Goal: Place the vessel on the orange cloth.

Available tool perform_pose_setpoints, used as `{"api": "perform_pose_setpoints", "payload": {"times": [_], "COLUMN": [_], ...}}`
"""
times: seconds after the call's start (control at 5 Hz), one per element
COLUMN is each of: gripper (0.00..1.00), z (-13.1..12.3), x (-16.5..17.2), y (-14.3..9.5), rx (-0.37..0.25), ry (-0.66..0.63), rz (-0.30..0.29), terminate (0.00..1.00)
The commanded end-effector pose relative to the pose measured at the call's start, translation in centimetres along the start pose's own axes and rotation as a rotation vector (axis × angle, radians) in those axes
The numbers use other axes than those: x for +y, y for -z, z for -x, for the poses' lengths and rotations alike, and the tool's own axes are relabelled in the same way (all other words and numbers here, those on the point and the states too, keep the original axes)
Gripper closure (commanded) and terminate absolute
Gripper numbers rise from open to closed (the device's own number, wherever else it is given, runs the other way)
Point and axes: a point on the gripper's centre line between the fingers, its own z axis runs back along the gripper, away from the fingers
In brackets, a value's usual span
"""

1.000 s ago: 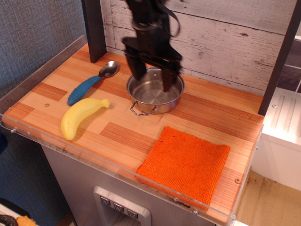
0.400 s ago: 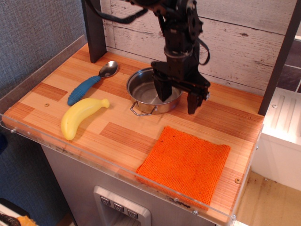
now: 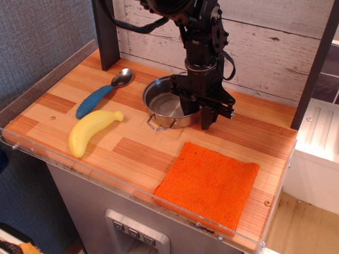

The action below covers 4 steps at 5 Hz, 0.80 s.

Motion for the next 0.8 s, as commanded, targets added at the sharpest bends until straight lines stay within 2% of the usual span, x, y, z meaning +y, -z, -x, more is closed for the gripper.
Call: {"api": "perform_pose_setpoints", "payload": {"times": [0.0,0.2,0.4,0.6], "gripper": [1.0,1.0,1.0,1.0], "z": [-0.6,0.1,1.9,5.1], "x": [1.7,1.6,-0.7,-3.5], "y": [-4.3,-6.7,-9.2,-9.6], "rx": [-0.066,-0.1,-0.152,-0.15], "ry": [0.015,0.069,0.134,0.212], "rz": [0.02,0.05,0.083,0.081], "terminate": [0.0,0.0,0.0,0.0]}}
